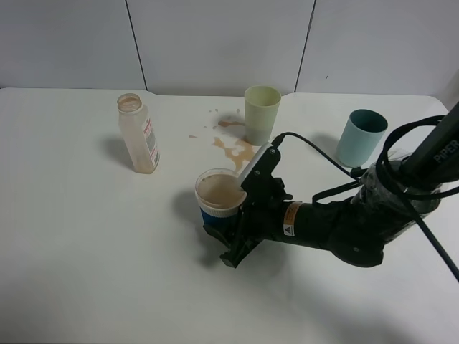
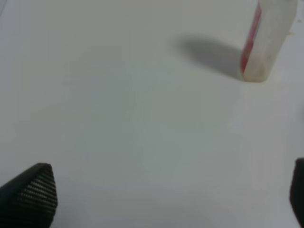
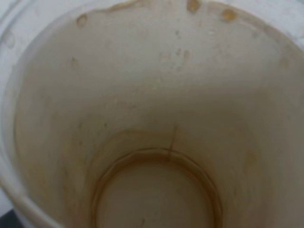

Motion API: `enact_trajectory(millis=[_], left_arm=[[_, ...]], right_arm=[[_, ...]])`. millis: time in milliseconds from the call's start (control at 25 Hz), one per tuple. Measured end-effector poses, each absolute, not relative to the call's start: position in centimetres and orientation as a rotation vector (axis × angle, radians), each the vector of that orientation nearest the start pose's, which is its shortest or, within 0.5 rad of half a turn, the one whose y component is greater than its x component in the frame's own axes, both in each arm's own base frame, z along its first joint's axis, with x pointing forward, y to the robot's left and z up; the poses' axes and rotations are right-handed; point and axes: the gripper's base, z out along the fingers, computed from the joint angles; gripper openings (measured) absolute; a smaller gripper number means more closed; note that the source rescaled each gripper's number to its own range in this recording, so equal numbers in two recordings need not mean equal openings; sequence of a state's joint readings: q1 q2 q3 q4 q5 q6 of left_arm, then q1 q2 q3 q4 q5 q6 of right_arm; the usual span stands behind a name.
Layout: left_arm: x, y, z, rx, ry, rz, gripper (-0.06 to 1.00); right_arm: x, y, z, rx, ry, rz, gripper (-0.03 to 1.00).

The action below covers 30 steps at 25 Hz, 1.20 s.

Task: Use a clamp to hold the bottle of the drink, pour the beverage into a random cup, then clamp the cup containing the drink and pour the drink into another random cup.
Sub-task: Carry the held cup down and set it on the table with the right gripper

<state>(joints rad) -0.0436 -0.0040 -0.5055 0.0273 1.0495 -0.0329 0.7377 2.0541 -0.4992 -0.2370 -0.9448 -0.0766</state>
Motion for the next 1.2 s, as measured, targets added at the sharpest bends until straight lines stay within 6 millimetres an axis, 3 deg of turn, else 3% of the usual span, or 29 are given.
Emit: enact_trajectory(millis=[600, 680, 760, 800, 840, 880, 920, 1200], left_arm=[[-0.56, 0.24, 27.97, 0.01, 2.023, -0.016, 1.0], [-0.56, 0.24, 27.97, 0.01, 2.023, -0.016, 1.0], [-0.56, 0.24, 27.97, 0.01, 2.023, -0.016, 1.0], [-0.56, 0.24, 27.97, 0.01, 2.023, -0.016, 1.0], [-0.56, 0.24, 27.97, 0.01, 2.023, -0.016, 1.0], [-0.56, 0.24, 27.97, 0.01, 2.023, -0.016, 1.0], [-0.56, 0.24, 27.97, 0.01, 2.023, -0.016, 1.0], [-0.56, 0.24, 27.97, 0.01, 2.023, -0.016, 1.0]], right_arm=[[20.25, 20.79, 6.19, -1.102, 1.833, 0.505, 0.03], [20.2, 20.73, 5.99, -1.11, 1.846, 0.501, 0.3], [20.16, 20.68, 5.83, -1.116, 1.858, 0.496, 0.67], [20.16, 20.68, 5.83, -1.116, 1.858, 0.496, 0.78], [20.16, 20.68, 5.83, -1.116, 1.858, 0.496, 0.78], [20.16, 20.67, 5.82, -1.116, 1.859, 0.497, 0.88], [20.16, 20.67, 5.81, -1.114, 1.862, 0.498, 0.91], [20.14, 20.59, 6.11, -1.049, 1.931, 0.533, 0.94]])
